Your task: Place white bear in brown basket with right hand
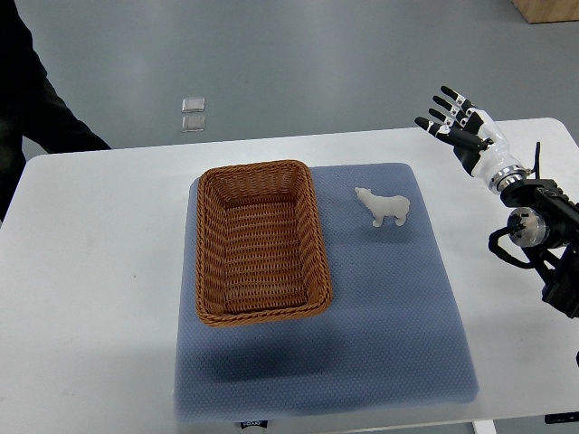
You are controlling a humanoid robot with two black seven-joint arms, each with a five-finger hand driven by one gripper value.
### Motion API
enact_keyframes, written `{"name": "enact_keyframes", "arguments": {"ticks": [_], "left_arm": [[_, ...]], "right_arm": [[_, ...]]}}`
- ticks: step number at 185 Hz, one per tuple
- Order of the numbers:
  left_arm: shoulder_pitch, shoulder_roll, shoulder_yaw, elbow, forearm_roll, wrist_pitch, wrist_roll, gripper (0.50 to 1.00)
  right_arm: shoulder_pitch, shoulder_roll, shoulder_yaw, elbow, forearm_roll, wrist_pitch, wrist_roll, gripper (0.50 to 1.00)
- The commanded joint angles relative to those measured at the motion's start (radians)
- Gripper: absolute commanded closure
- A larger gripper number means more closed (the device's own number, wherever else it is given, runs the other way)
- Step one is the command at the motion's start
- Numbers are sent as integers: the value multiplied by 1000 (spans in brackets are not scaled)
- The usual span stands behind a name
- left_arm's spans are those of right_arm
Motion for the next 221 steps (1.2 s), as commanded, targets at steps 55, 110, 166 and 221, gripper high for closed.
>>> {"name": "enact_keyframes", "arguments": {"ticks": [55,110,166,221], "left_arm": [[0,0,-1,4,0,0,1,500],[0,0,-1,4,-1,0,3,500],[0,0,-1,4,-1,0,1,500],[0,0,-1,4,-1,0,1,500]], "right_arm": [[0,0,0,0,0,0,1,576],[0,0,0,0,0,0,1,576],[8,-12,0,0,0,0,1,576],[14,-20,-3,0,-5,0,1,576]]}}
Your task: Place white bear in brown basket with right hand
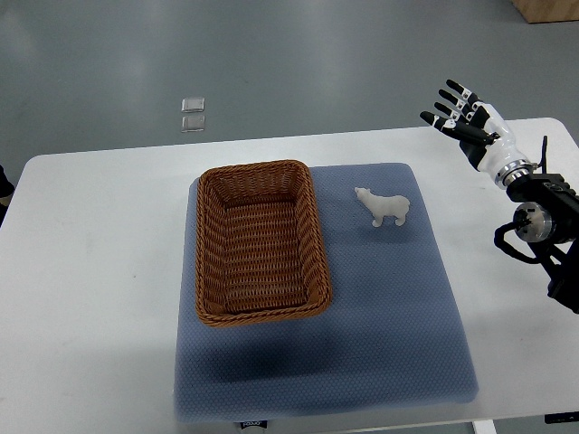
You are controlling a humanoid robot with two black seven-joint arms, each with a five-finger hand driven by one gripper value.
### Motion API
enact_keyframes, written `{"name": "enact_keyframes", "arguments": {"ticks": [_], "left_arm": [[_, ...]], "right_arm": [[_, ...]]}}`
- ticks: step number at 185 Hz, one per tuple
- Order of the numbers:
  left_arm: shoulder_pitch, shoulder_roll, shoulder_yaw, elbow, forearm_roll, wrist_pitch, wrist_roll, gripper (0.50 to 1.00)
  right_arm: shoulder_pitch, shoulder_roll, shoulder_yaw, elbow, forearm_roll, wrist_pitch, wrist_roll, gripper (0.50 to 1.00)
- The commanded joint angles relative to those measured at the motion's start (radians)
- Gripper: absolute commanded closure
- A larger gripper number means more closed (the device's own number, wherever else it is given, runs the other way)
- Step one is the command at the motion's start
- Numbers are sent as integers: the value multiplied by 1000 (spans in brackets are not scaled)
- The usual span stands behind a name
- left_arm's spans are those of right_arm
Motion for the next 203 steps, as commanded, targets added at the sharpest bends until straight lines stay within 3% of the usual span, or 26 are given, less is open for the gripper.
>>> {"name": "enact_keyframes", "arguments": {"ticks": [1,74,111,145,203], "left_arm": [[0,0,1,0,0,0,-1,500],[0,0,1,0,0,0,-1,500],[0,0,1,0,0,0,-1,500],[0,0,1,0,0,0,1,500],[0,0,-1,0,0,0,-1,500]], "right_arm": [[2,-1,0,0,-1,0,0,576],[6,-17,-11,5,-75,34,-2,576],[8,-31,-23,15,-250,64,17,576],[11,-74,-45,91,-443,112,23,579],[63,-163,-266,173,-711,127,89,579]]}}
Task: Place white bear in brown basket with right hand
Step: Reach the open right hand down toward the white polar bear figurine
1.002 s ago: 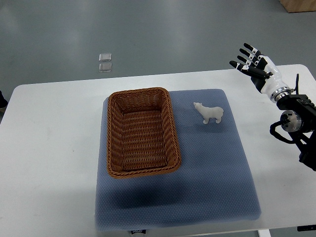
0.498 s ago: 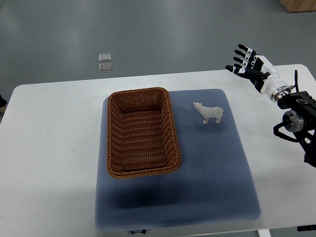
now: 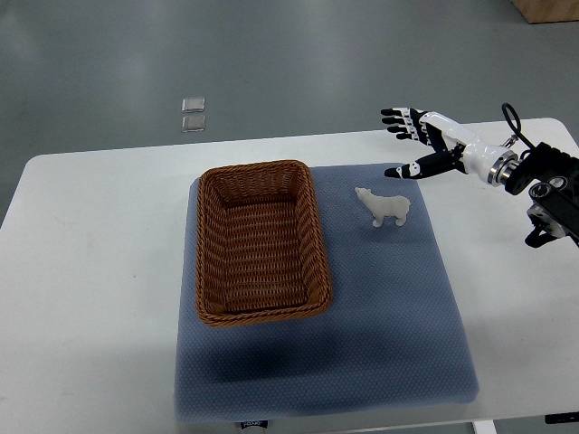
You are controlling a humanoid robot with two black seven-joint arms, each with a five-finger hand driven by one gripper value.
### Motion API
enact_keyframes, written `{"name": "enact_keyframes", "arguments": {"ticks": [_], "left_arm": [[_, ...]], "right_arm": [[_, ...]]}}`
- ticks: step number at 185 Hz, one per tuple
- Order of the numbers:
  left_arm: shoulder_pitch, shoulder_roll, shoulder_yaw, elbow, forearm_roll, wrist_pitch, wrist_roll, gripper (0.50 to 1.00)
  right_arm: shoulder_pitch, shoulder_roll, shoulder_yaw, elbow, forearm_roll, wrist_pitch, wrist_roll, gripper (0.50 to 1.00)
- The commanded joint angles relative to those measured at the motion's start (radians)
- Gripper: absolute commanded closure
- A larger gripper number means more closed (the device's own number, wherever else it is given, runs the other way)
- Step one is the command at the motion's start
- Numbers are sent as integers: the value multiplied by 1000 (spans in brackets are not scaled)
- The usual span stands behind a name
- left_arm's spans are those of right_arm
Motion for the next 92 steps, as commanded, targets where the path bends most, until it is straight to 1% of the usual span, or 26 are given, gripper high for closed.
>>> {"name": "enact_keyframes", "arguments": {"ticks": [1,45,63,75,92], "left_arm": [[0,0,0,0,0,0,1,500],[0,0,0,0,0,0,-1,500],[0,0,0,0,0,0,1,500],[0,0,0,0,0,0,-1,500],[0,0,-1,0,0,0,1,500]], "right_arm": [[19,-32,-81,22,-83,-9,20,579],[29,-53,-118,48,-209,-10,31,583],[29,-52,-134,50,-267,-13,30,593],[29,-52,-142,50,-286,-29,28,597],[29,-53,-180,50,-296,-75,27,609]]}}
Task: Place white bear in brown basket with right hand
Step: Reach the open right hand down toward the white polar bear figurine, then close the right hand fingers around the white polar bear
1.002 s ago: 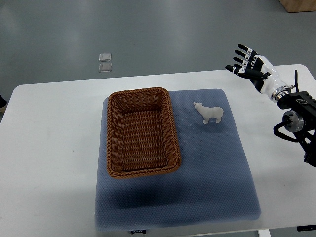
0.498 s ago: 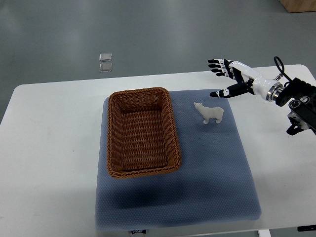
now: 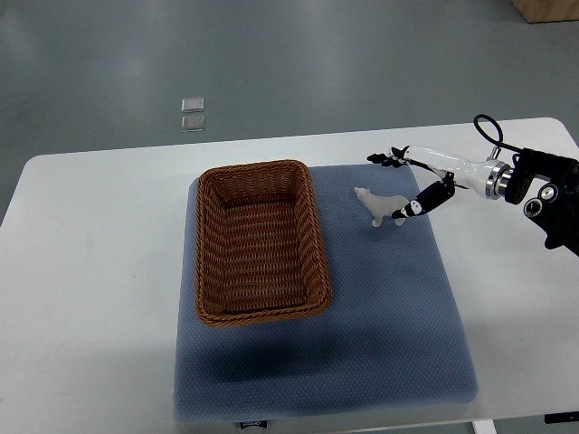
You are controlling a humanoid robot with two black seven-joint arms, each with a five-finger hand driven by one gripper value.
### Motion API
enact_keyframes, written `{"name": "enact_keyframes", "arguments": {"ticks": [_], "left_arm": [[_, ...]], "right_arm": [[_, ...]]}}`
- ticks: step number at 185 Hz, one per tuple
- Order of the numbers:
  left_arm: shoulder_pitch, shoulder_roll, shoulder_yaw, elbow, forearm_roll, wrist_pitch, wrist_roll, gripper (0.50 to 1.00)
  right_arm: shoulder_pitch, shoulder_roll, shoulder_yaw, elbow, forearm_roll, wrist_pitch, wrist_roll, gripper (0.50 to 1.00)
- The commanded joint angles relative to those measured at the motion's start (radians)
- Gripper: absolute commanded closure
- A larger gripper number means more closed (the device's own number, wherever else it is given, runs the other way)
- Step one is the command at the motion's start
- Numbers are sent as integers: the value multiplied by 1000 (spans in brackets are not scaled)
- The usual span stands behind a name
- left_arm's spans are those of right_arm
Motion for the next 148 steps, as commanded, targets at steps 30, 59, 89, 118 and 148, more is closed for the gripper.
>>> {"name": "enact_keyframes", "arguments": {"ticks": [30,59,89,118,148], "left_arm": [[0,0,0,0,0,0,-1,500],[0,0,0,0,0,0,-1,500],[0,0,0,0,0,0,-1,500],[0,0,0,0,0,0,1,500],[0,0,0,0,0,0,1,500]], "right_arm": [[0,1,-124,-1,-25,-125,-14,624],[5,1,-164,-1,-25,-164,-14,660],[8,4,-164,-1,-25,-166,-15,695],[6,12,-164,-1,-61,-189,-46,705],[6,13,-166,-1,-74,-194,-63,764]]}}
